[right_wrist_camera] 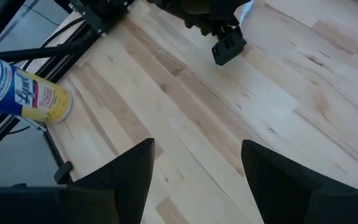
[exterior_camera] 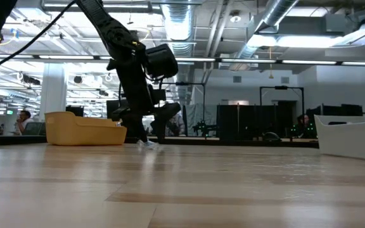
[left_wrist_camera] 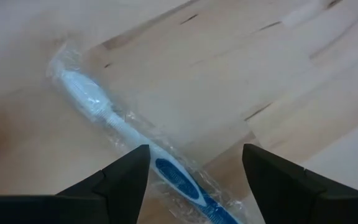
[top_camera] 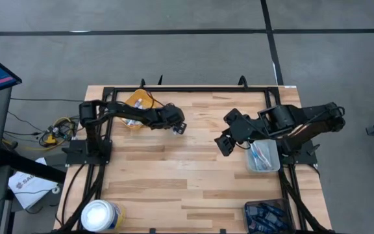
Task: Pick & Place Travel size toiletries
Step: Put the dark blue toothbrush into the gray bin
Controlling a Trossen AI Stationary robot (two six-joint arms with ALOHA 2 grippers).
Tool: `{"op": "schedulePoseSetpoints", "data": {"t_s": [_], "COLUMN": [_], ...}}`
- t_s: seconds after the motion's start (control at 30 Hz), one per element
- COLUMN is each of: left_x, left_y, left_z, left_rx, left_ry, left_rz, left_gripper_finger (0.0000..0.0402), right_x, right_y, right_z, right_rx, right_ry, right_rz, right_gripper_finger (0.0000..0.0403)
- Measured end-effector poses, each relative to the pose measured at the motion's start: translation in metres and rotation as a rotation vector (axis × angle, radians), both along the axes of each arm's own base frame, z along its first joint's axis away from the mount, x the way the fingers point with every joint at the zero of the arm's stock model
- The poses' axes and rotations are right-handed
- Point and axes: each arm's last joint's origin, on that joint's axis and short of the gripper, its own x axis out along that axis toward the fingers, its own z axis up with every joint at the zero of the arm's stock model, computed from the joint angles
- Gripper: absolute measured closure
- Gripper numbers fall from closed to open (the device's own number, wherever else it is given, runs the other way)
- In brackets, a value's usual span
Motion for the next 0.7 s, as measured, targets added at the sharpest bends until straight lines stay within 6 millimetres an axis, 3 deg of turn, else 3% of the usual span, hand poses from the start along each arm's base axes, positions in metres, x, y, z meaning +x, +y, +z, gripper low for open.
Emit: {"op": "schedulePoseSetpoints", "data": {"t_s": [0.23, 0.7], "left_x": [0.0, -0.003], "left_y": [-0.011, -0.058], "left_z": [-0.004, 0.001], "left_rx": [-0.084, -0.174], "left_ry": [0.001, 0.095], "left_rz": [0.006, -0.178], "left_gripper_finger": [0.0159, 0.028], "right_x": [-0.002, -0.002], "right_y": [0.006, 0.009], "right_z": [0.0, 0.0], "right_rx": [-0.001, -0.032], "right_ry": [0.0, 0.007], "right_rz": [0.023, 0.069], "right_gripper_finger": [0.017, 0.02]}}
